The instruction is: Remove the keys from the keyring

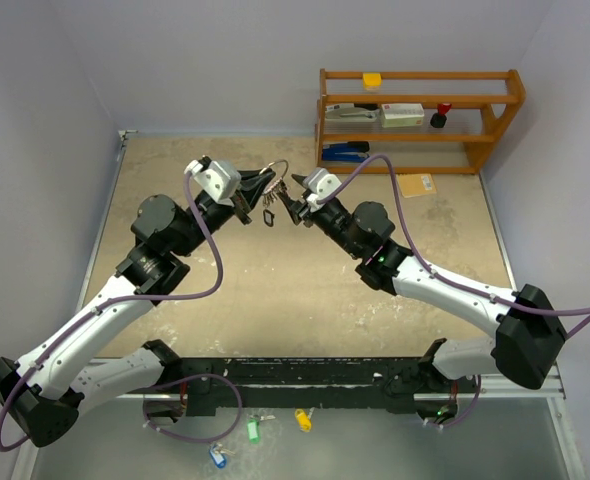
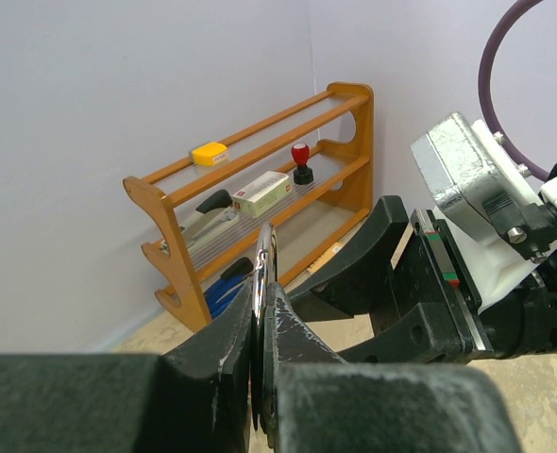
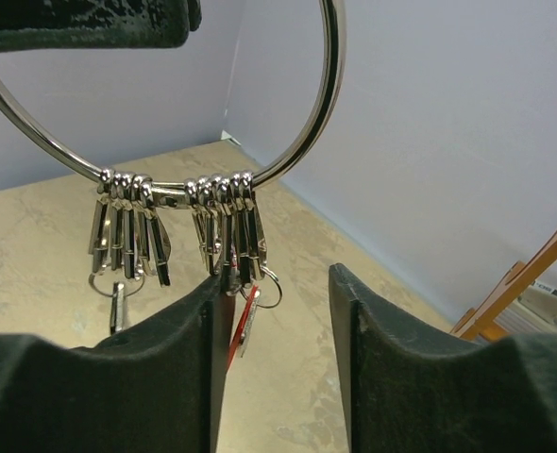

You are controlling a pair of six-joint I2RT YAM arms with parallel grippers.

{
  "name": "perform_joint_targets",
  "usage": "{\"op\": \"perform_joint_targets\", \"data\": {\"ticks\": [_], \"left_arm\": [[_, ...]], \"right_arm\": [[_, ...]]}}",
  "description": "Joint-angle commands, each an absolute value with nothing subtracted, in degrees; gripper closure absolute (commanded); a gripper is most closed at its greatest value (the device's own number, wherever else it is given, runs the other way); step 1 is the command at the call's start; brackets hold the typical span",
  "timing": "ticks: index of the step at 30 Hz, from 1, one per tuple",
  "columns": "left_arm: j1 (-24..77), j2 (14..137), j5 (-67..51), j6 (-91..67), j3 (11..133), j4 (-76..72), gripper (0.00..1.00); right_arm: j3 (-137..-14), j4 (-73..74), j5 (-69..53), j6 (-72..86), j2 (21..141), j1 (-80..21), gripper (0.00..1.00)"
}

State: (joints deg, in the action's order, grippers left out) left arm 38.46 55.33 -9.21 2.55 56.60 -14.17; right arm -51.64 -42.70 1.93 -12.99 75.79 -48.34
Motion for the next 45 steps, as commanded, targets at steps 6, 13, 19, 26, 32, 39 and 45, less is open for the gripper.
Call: {"op": "perform_joint_targets", "data": {"ticks": [6, 13, 19, 26, 32, 39, 45], "left_arm": [[38.8, 54.0, -8.9, 1.5, 57.3, -20.0, 1.00], [38.8, 53.7, -9.0, 1.4, 57.2, -20.1, 1.00], [38.8, 53.7, -8.4, 1.4, 56.9, -20.2, 1.00], [38.8, 52.9, -3.5, 2.2, 57.1, -18.3, 0.93], [38.8, 52.2, -0.8, 2.3, 55.0, -17.1, 0.75], [38.8, 54.7, -1.8, -1.2, 53.5, -19.8, 0.70], [38.8, 56.9, -4.1, -2.3, 51.4, -25.3, 0.67]], "right_arm": [[-53.2, -44.4, 1.8, -11.6, 75.7, -48.5, 0.48], [-53.3, -44.4, 2.0, -11.5, 75.8, -48.5, 0.52], [-54.3, -43.1, 3.2, -12.0, 75.8, -48.5, 0.86], [-54.9, -38.3, 12.3, -15.7, 73.9, -48.5, 1.00], [-57.5, -31.2, 20.1, -21.6, 69.0, -48.4, 1.00], [-62.6, -25.6, 19.9, -25.8, 65.5, -48.5, 1.00], [-65.8, -21.0, 16.6, -25.7, 64.3, -48.6, 1.00]]}}
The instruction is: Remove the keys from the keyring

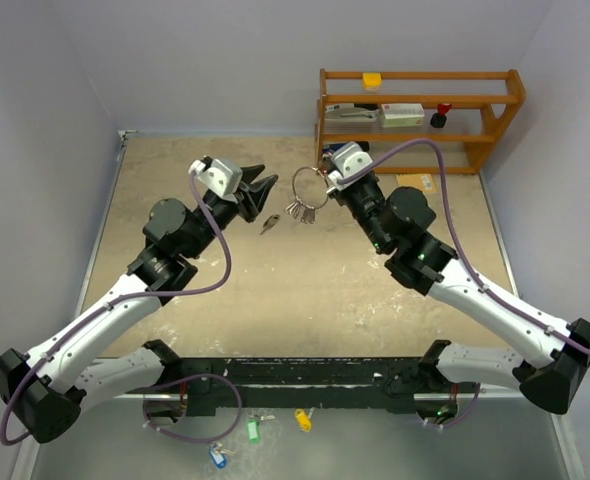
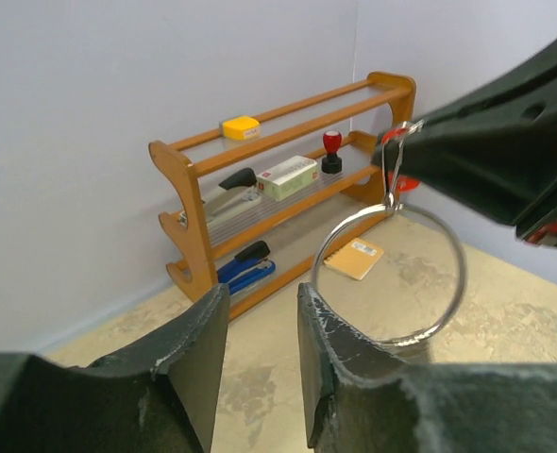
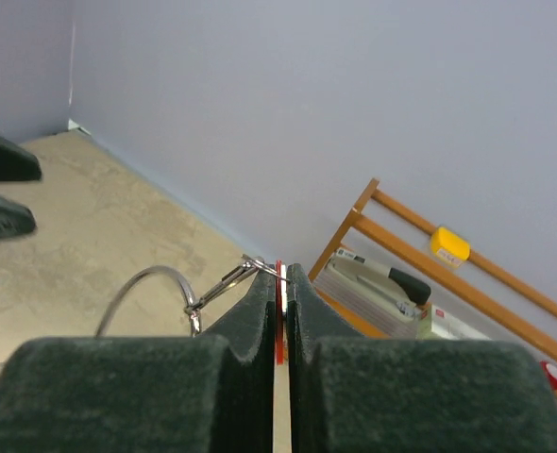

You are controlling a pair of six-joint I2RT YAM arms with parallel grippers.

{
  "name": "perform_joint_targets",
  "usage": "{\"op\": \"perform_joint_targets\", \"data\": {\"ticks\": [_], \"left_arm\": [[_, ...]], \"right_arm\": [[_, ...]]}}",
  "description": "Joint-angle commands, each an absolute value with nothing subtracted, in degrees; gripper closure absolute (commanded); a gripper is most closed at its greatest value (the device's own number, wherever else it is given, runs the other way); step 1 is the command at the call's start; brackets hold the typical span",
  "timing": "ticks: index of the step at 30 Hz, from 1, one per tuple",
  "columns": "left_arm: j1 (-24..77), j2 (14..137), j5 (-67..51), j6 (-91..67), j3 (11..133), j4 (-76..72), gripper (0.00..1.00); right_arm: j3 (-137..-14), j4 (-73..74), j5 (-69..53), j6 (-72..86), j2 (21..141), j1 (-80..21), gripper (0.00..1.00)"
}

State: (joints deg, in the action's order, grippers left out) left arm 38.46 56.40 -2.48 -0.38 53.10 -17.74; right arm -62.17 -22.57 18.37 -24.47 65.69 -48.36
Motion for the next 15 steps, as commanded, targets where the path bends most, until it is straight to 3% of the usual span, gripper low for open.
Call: {"op": "perform_joint_targets", "data": {"ticks": [1, 8, 15], "left_arm": [[38.8, 57.2, -4.6, -2.4, 51.1, -26.7, 0.65], [38.8, 59.1, -6.7, -2.4, 51.4, -32.4, 0.49], [38.8, 60.3, -8.8, -3.7, 52.0, -34.4, 0.45]], "right_arm": [[-66.1, -20.2, 16.1, -25.6, 64.3, -48.5, 1.00], [-68.4, -15.3, 13.6, -26.1, 64.7, -48.6, 1.00], [-68.1, -15.5, 13.1, -26.7, 64.5, -48.6, 1.00]]}}
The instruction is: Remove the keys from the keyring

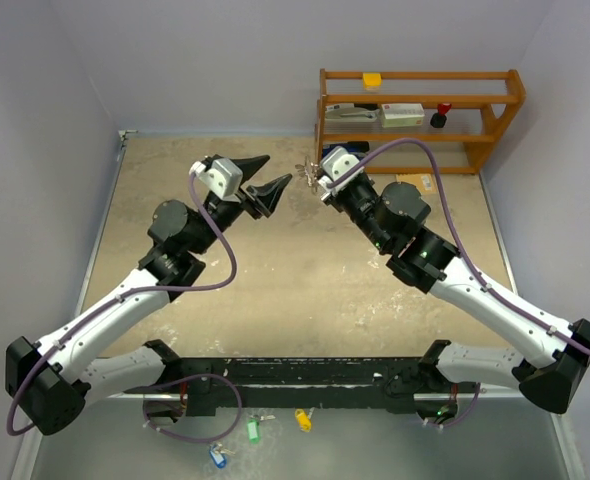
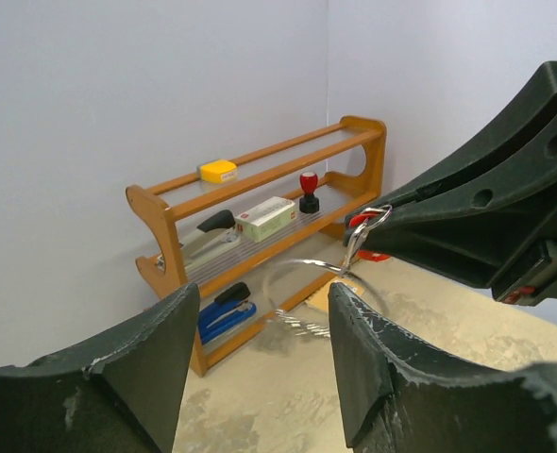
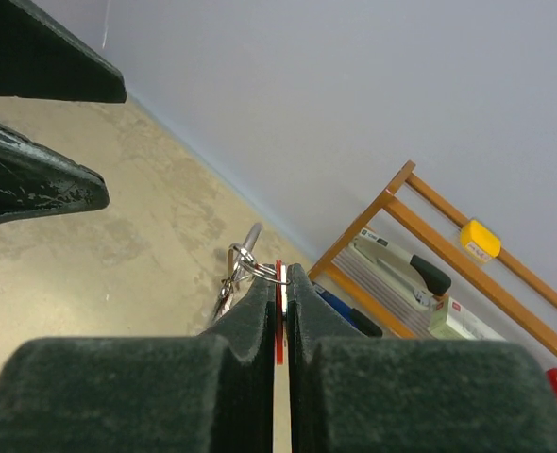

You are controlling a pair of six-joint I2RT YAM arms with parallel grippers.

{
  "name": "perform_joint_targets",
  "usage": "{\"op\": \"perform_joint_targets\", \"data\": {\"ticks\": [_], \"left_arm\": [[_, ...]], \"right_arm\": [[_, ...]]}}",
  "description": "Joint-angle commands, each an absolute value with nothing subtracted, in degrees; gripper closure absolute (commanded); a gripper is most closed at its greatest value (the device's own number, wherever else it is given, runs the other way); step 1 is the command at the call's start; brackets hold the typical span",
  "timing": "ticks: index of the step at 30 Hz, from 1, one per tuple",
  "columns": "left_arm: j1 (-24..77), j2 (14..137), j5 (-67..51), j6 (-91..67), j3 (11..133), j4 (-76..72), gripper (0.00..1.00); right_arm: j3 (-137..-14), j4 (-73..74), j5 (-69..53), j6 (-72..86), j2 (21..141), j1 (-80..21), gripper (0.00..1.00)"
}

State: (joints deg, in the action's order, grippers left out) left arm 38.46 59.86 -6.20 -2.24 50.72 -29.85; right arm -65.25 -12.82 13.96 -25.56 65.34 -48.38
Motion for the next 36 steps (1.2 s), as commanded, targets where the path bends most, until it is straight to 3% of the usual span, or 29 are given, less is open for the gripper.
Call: {"op": "perform_joint_targets", "data": {"ticks": [1, 36], "left_arm": [[38.8, 60.5, -9.1, -3.9, 51.8, -34.4, 0.44], [38.8, 70.5, -18.0, -9.1, 46.0, -57.4, 0.43]], "right_arm": [[-68.1, -15.7, 13.1, -26.8, 64.4, -48.7, 1.00], [-67.5, -16.5, 12.2, -26.2, 65.0, -49.0, 1.00]]}}
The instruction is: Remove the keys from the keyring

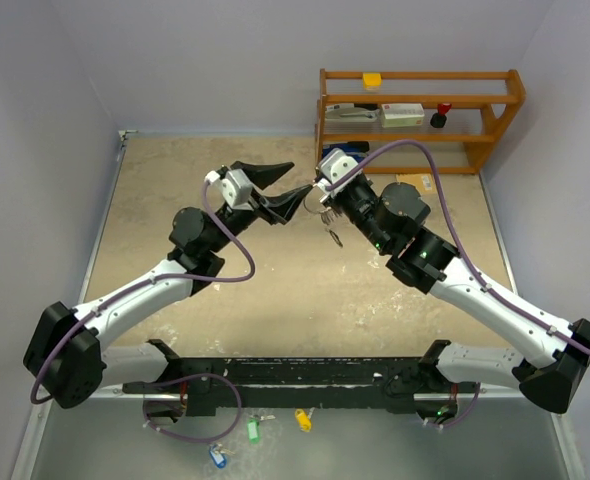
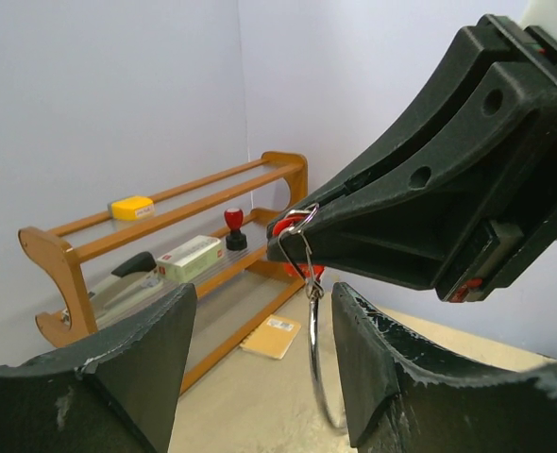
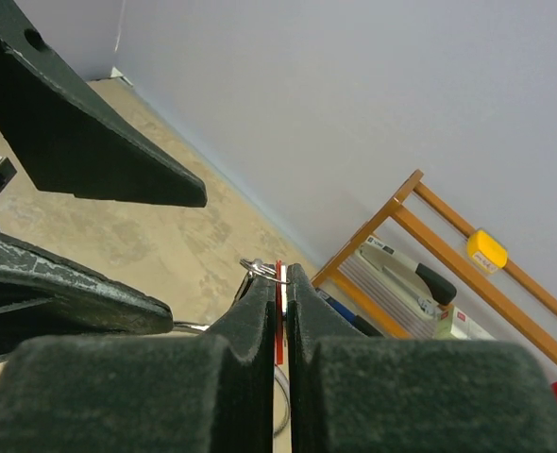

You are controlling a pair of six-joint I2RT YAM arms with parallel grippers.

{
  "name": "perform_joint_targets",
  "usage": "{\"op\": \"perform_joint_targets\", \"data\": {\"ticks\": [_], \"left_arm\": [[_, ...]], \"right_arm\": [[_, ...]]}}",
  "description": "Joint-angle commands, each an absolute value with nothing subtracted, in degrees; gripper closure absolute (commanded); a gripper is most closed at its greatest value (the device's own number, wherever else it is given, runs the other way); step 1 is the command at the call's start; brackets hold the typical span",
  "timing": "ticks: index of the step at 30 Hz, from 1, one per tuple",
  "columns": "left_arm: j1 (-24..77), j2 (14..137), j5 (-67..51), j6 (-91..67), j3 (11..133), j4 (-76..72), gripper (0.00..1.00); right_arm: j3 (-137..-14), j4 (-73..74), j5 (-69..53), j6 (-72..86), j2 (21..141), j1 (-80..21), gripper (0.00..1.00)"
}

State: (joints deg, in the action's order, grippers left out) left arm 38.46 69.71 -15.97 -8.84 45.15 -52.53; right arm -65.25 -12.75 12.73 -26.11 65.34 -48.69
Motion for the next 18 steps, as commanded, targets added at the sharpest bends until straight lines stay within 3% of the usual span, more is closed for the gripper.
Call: {"op": "perform_joint_targets", "data": {"ticks": [1, 18], "left_arm": [[38.8, 70.7, -18.3, -9.4, 46.2, -57.6, 0.43], [38.8, 74.5, -17.6, -9.1, 47.5, -60.0, 0.43]], "right_arm": [[-67.5, -16.5, 12.2, -26.3, 65.0, -49.0, 1.00], [-67.0, -16.5, 11.5, -25.9, 65.0, -49.3, 1.00]]}}
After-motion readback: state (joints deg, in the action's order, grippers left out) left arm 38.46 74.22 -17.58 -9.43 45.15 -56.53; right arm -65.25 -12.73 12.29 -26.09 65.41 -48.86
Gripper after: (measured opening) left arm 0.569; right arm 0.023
